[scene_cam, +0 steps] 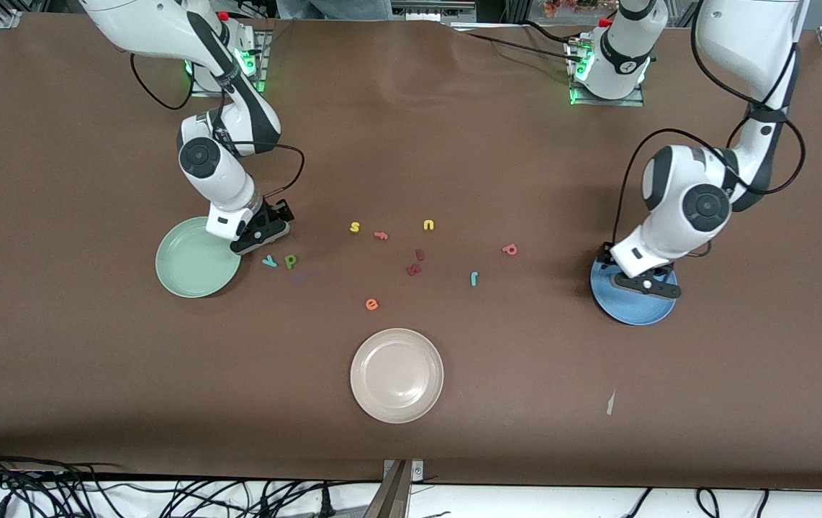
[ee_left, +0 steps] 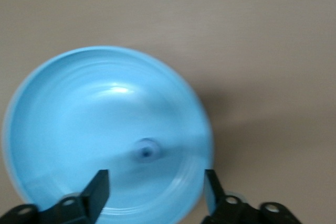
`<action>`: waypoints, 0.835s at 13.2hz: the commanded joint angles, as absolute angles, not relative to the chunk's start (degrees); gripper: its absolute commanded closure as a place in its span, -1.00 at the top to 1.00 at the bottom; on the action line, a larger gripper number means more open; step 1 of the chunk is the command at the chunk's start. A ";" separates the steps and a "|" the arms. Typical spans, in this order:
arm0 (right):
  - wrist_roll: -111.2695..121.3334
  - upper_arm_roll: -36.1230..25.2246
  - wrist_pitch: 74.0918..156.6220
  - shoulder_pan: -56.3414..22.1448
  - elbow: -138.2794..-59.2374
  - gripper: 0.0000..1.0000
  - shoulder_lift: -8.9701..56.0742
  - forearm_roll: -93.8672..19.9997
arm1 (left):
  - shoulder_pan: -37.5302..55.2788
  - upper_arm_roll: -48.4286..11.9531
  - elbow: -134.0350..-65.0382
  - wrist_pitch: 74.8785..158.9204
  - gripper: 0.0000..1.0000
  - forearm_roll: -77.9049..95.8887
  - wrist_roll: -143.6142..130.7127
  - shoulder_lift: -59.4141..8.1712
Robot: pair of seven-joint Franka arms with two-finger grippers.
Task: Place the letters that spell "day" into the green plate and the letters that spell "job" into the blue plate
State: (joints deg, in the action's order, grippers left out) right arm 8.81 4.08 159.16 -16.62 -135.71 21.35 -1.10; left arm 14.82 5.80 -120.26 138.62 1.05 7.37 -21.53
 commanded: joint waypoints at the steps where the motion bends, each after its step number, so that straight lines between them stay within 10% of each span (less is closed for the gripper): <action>1: 11.25 4.66 160.31 -14.94 -136.05 0.15 21.53 -0.88 | 14.77 -1.55 -118.74 135.88 1.00 -0.61 9.65 -21.09; 11: 11.16 4.66 159.96 -14.94 -136.05 -0.48 21.18 -0.88 | 16.08 -10.63 -116.37 145.00 1.00 -1.85 33.66 -26.80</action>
